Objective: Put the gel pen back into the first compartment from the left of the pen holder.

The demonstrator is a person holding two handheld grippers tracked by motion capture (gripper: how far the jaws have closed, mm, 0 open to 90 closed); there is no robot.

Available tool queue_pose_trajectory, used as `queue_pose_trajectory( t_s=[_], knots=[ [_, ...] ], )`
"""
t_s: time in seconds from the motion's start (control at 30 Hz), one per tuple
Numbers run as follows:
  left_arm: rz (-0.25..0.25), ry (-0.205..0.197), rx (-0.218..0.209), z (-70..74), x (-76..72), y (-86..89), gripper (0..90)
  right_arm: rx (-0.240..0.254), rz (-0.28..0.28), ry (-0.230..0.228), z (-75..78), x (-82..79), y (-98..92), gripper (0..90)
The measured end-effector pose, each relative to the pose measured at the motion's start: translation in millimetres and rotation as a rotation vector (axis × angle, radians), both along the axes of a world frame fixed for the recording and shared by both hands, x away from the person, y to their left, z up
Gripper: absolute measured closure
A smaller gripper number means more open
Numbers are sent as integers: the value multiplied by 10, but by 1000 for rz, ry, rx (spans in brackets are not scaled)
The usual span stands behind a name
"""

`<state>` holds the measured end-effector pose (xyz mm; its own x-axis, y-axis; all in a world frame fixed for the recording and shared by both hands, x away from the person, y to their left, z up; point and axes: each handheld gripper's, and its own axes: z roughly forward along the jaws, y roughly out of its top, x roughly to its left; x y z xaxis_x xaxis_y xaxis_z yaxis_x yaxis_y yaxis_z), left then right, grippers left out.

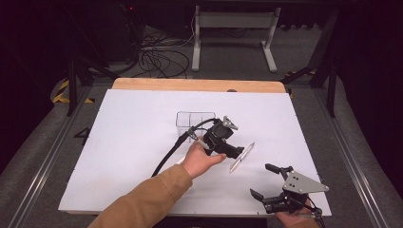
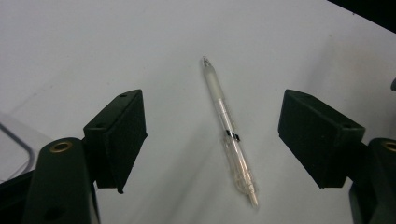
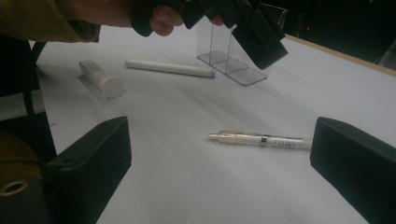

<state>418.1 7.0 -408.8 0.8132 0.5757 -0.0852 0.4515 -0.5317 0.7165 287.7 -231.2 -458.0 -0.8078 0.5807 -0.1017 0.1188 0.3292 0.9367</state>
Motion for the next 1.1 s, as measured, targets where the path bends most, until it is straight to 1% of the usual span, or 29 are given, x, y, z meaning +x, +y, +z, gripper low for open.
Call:
queue_pose_trajectory(
  t_s=[0.13,0.17,0.23,0.43,0.5,0.7,0.8,0.9,0.93,0.97,1.1],
  knots=[
    [-7,17,8,-57,26,-70,265,4,2,0,-2,2,-4,59],
    [-7,22,3,-75,28,-87,272,3,2,-1,0,1,-6,59],
    [-11,28,15,-101,41,-108,287,3,0,2,1,-1,-9,59],
    [-6,51,23,-187,68,-191,324,5,3,1,-4,7,-9,59],
    [-2,47,29,-224,69,-233,330,6,3,2,-2,6,-5,59],
    [-4,53,43,-296,63,-340,357,1,5,1,0,2,3,59],
    [3,42,57,-310,59,-375,386,6,6,-1,1,4,-9,59],
    [11,49,71,-324,67,-401,400,6,7,-1,2,2,-11,59],
    [18,53,65,-334,70,-410,412,5,9,-2,2,1,-9,59],
    [17,56,72,-338,78,-411,421,6,11,-2,3,-1,-6,59],
    [30,73,76,-359,102,-429,466,5,11,1,1,0,-3,59]
  ],
)
